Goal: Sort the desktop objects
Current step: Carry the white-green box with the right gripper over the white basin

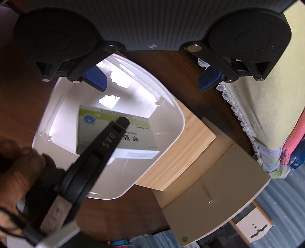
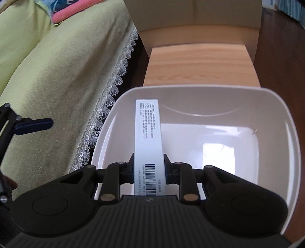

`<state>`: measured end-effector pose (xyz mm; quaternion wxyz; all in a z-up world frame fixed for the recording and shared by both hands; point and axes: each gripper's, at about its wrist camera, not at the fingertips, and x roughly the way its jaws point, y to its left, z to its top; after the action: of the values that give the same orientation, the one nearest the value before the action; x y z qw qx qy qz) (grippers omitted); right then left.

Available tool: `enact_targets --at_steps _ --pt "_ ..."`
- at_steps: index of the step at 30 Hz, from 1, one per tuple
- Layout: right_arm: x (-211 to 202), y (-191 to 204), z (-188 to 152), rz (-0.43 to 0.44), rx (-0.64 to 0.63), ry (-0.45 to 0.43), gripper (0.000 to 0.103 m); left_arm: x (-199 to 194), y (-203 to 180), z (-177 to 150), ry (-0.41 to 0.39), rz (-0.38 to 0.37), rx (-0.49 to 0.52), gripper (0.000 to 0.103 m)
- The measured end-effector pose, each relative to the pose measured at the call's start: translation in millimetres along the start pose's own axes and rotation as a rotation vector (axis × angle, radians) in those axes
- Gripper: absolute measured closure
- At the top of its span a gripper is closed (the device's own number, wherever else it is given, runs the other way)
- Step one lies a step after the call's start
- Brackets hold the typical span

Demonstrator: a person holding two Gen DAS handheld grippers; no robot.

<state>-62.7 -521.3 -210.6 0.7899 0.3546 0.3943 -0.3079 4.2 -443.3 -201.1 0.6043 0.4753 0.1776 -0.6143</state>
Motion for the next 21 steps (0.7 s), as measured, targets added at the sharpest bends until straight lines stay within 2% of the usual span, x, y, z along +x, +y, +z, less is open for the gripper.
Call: enact_targets --at_steps 4,11,21 --pt "18 -3 -1 0.003 0.056 0.038 0.081 -1 5 -4 0.009 0.003 -0.045 0.001" --pt "48 -7 -1 -0.002 0.125 0.090 0.081 1 -3 -3 0.032 -0.016 0.009 0.001" --pt "70 -4 -1 0.012 0.171 0.125 0.081 2 0 -7 0.032 -0.026 -0.008 0.001"
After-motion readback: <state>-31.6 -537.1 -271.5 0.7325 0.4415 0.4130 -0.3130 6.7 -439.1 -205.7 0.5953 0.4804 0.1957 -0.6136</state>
